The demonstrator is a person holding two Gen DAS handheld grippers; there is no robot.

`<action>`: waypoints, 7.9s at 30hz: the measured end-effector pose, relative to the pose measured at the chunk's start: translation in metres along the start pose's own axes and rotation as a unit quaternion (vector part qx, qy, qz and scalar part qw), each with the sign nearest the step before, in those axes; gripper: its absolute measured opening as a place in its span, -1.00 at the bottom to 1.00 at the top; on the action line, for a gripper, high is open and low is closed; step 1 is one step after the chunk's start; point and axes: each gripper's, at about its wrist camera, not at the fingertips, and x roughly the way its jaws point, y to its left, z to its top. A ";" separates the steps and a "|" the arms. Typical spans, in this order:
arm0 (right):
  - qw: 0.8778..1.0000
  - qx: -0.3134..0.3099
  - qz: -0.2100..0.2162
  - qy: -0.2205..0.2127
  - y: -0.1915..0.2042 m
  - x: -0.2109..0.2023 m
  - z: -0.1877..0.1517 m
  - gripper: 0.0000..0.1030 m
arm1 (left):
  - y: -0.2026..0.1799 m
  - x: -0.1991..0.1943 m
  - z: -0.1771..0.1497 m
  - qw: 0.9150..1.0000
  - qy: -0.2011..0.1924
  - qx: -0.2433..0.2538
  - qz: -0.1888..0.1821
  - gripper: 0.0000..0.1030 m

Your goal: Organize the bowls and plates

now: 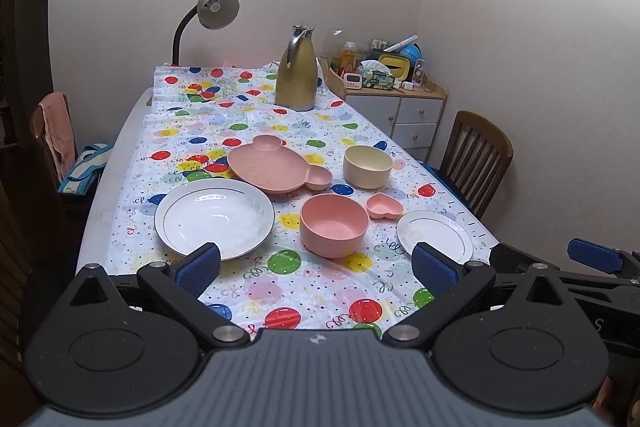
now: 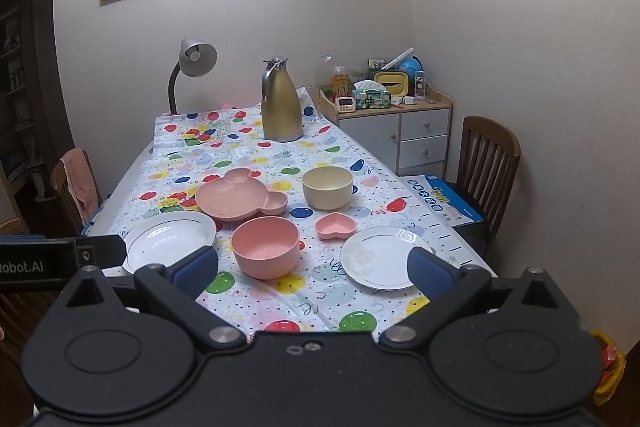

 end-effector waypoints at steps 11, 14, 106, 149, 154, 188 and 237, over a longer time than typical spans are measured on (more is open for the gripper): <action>1.000 -0.001 0.000 -0.007 0.006 0.000 -0.002 0.97 | 0.002 -0.003 -0.001 1.000 -0.004 0.000 0.001 0.99; 1.000 -0.001 0.000 -0.007 0.007 0.001 -0.002 0.97 | 0.002 -0.002 -0.002 1.000 -0.004 -0.001 0.001 0.99; 0.902 -0.045 0.211 0.374 0.131 0.426 0.038 -0.90 | 0.243 0.273 0.013 0.926 0.208 -0.292 0.122 -0.61; 0.896 0.025 0.207 0.392 0.022 0.227 -0.058 -0.92 | 0.140 0.128 -0.093 0.936 0.268 -0.224 0.032 -0.61; 0.897 0.027 0.201 0.393 0.022 0.224 -0.065 -0.92 | 0.139 0.127 -0.095 0.937 0.267 -0.220 0.035 -0.61; 0.946 0.009 0.181 0.267 0.022 0.115 -0.026 -0.27 | 0.088 0.054 -0.049 0.981 0.168 -0.097 -0.007 0.12; 0.969 -0.052 0.146 0.194 -0.183 0.228 0.039 0.75 | -0.154 0.255 0.011 0.981 0.183 -0.043 0.040 0.54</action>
